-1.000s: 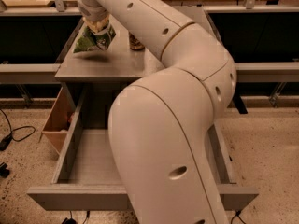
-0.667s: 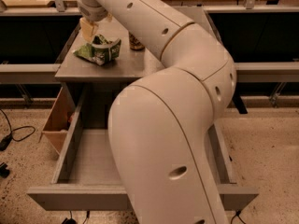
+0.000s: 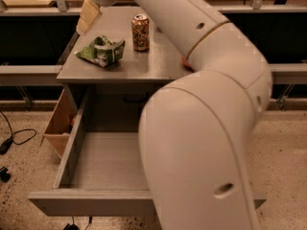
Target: Pick green jalapeno chip bag from top drawer and place on counter
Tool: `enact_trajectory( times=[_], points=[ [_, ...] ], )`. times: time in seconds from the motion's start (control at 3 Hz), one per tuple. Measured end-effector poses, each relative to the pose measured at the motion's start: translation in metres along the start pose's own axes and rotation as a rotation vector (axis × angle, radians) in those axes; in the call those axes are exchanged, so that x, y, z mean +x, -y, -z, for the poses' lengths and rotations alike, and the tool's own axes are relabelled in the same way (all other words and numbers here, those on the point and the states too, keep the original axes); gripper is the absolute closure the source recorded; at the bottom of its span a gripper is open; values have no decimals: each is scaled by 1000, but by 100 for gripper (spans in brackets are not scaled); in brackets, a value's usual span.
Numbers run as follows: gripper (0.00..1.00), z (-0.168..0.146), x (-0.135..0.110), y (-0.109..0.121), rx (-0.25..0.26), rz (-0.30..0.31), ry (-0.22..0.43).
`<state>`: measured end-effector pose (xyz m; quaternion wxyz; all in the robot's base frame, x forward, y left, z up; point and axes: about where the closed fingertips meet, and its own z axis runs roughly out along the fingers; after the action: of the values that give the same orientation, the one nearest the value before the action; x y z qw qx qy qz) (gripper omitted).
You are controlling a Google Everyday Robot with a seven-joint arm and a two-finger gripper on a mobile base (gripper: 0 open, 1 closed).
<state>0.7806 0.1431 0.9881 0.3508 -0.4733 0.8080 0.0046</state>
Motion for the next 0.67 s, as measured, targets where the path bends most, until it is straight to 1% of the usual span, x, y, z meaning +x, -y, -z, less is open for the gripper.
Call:
enact_trajectory(
  times=[0.33, 0.67],
  points=[
    [0, 66, 0, 18, 14, -10, 152],
    [0, 172, -3, -6, 20, -84, 381]
  ],
)
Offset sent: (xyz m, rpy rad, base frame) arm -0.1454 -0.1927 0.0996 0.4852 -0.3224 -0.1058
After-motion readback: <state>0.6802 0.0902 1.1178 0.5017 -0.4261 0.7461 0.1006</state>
